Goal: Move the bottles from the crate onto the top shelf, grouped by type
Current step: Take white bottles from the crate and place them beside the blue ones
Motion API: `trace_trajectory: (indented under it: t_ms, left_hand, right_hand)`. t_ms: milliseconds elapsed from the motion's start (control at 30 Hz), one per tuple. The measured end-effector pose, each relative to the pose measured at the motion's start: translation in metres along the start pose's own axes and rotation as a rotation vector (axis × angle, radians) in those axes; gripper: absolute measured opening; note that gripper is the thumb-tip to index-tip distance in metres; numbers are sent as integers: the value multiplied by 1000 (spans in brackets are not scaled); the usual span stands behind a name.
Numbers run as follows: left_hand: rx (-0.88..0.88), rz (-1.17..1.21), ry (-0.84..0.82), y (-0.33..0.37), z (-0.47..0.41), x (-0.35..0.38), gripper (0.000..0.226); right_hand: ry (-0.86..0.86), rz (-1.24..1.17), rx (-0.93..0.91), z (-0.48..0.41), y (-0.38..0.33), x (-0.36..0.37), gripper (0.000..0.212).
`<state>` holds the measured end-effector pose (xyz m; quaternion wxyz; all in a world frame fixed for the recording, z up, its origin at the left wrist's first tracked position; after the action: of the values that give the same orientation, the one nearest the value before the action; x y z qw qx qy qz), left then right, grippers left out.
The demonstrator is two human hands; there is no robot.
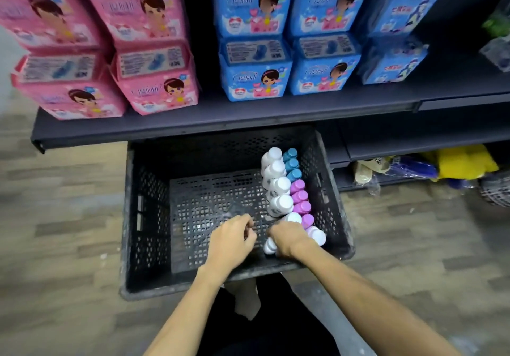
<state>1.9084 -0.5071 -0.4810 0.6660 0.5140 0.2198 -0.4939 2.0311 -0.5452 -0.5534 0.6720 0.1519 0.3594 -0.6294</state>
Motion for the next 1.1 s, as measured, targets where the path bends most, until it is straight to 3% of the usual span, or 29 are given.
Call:
trace_trajectory:
  t_ms: [233, 433, 633, 800, 967, 1100]
  left_hand:
    - [-122, 73, 9, -12, 1, 10, 6]
    - [-185, 98, -11, -20, -13, 5, 4]
    - [-158, 100, 0, -13, -21, -6, 6]
    - [-138, 95, 12, -9, -22, -20, 6]
    - [-69, 50, 99, 4, -41, -76, 4]
    - [35, 61, 282, 45, -59, -161, 6]
  right_hand:
    - [38, -81, -8, -18, 6, 6, 37]
    - [193, -221, 48, -10, 24, -19, 39]
    - [354, -294, 19, -2, 24, -70, 25]
    - [420, -259, 21, 11, 19, -101, 31]
    - [526, -259, -65, 48, 18, -162, 45]
    - [750, -204, -177, 105, 1, -249, 52]
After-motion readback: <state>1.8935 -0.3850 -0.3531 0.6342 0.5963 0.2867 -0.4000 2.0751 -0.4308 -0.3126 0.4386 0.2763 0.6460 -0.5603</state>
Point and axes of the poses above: each hand's wrist, its own z-axis away from the middle knuckle, its own x-axis out of the palm, y = z × x, the point moved 10 cm from there along -z, towards the middle knuckle, and after that the axes turned 13 degrees about -x, right-handed, at the moved point
